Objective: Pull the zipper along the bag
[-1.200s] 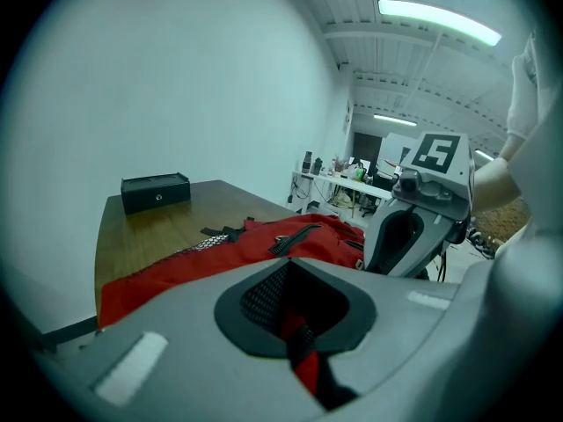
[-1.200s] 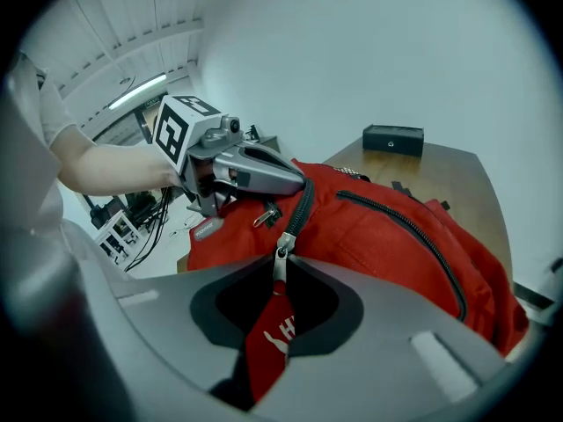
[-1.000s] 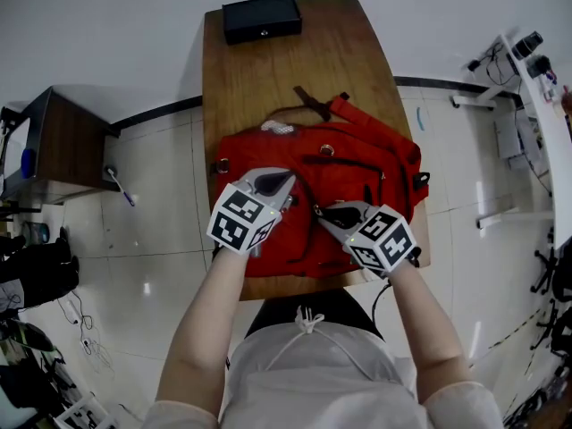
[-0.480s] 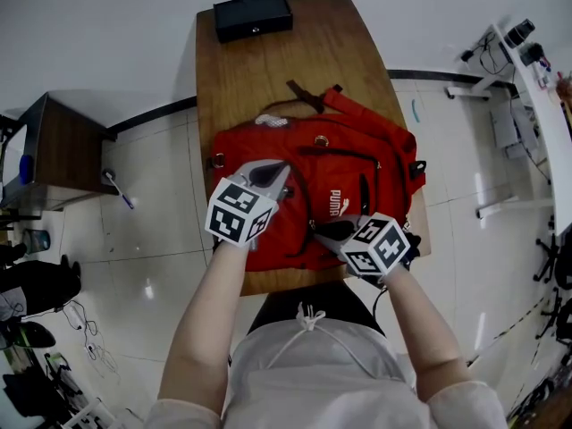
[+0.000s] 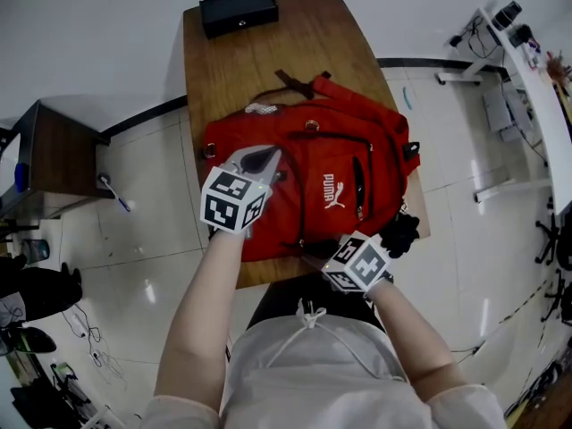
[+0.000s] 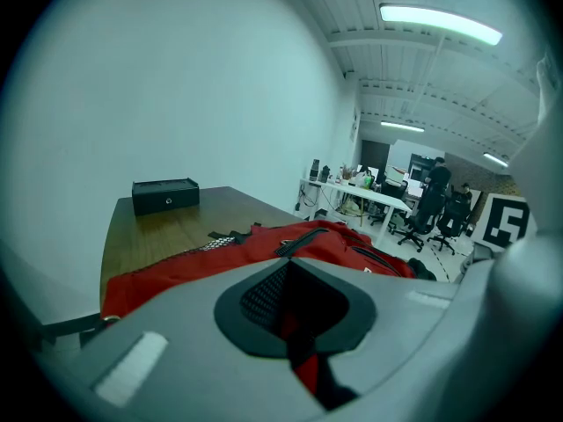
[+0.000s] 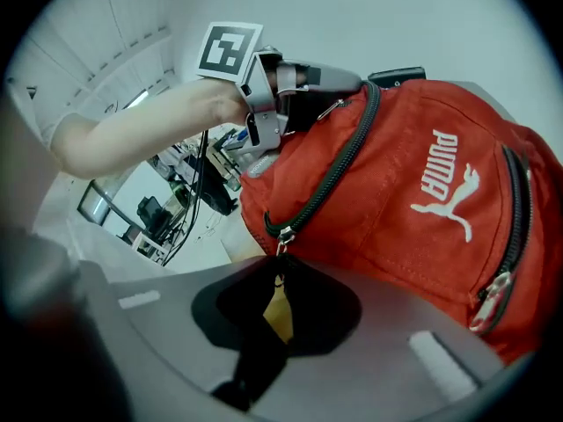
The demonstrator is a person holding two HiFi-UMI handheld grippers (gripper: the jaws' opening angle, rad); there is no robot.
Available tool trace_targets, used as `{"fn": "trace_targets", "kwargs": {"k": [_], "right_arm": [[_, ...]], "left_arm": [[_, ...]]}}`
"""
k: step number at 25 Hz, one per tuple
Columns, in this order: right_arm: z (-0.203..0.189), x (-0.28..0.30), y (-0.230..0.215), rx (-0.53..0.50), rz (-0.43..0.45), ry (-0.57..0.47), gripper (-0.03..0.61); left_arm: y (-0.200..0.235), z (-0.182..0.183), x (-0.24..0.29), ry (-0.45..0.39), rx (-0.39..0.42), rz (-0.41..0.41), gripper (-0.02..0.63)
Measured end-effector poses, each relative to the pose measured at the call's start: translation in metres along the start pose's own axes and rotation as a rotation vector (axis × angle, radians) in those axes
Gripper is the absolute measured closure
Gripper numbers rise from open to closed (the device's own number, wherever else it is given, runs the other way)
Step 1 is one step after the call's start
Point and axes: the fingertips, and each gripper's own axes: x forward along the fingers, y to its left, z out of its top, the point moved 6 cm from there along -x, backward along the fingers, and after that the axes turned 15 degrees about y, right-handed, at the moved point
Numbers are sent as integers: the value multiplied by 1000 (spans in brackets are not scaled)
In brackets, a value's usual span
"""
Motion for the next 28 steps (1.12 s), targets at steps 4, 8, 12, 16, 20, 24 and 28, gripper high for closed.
{"fn": "trace_targets", "kwargs": {"k": [4,8,12,16,20,24,28], "right_arm": [[3,3,5,-5,-33,13,566],[5,10,17,-32,-67,32,568],[9,15,26,-50,-93,63,568],[18,24,33,-109,-127,123,566],[22,27,34,-127,-122,137,565],[23,24,34,-92,-103,108,560],[16,17,24,-50,-199,30,549]], "left_arm": [[0,0,1,-10,7,1,607],[-1,0,-1,-9,17,-13,607],[-3,0,0,-11,28,-22,607],[-2,-2,2,-9,38,-25,607],[-2,-1,2,-11,42,-29,607],[0,0,1,-15,44,-30,607],[0,-5,-5,-39,27,-30,607]]}}
